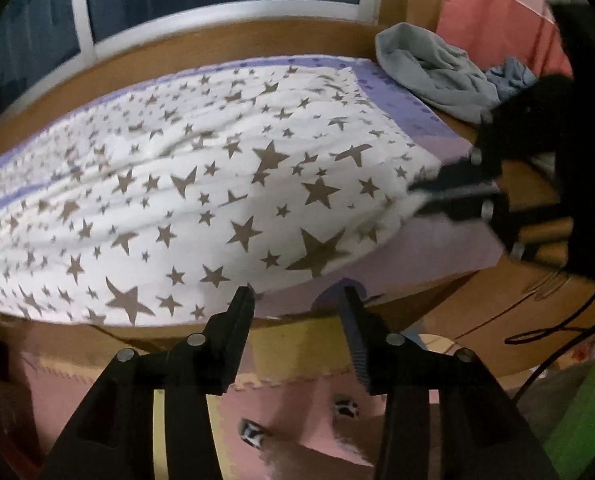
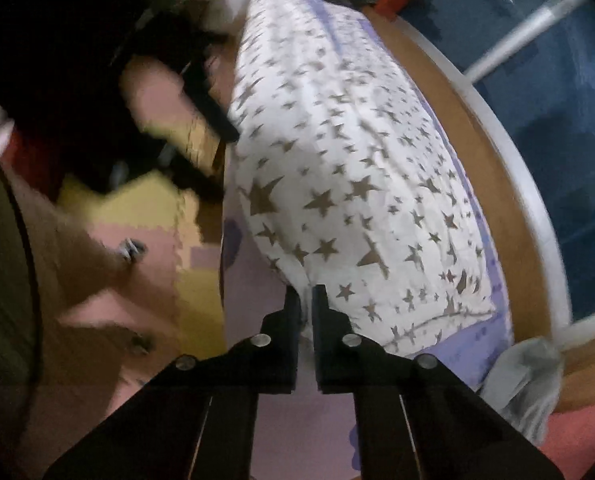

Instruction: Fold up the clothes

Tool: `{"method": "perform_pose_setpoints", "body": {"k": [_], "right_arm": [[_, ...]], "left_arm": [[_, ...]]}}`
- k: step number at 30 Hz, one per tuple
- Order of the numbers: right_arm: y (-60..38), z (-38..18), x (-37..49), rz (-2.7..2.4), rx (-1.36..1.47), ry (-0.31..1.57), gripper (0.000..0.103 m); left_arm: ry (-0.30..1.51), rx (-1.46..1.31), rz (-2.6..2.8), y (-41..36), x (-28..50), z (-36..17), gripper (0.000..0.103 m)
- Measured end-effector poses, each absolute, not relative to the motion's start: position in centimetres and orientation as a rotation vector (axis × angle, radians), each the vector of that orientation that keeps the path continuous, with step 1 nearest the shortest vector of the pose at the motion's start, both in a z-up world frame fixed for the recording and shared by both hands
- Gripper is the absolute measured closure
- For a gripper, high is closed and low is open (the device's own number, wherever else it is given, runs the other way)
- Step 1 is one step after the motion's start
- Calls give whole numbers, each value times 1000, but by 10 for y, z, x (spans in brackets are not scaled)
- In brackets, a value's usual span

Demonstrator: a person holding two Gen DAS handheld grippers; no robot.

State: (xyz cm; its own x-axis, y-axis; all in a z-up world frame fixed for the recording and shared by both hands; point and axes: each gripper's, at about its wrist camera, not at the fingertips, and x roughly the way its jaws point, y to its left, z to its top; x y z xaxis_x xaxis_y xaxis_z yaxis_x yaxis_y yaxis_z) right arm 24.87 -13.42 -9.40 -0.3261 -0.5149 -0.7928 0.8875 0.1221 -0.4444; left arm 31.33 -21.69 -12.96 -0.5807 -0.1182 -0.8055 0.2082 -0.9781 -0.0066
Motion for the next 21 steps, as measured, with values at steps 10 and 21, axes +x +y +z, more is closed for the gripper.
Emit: {"method": "perform_pose_setpoints", "body": {"k": [10,21], "right_arm": [[-138,-57,227,-1544,617,944,99],[-129,-62,260,-1665,440,1063,32]], "left_arm": [[-117,1135,-2625,-205,300,-118,58],[6,1099,-2664,-221,300,-98,94]]}}
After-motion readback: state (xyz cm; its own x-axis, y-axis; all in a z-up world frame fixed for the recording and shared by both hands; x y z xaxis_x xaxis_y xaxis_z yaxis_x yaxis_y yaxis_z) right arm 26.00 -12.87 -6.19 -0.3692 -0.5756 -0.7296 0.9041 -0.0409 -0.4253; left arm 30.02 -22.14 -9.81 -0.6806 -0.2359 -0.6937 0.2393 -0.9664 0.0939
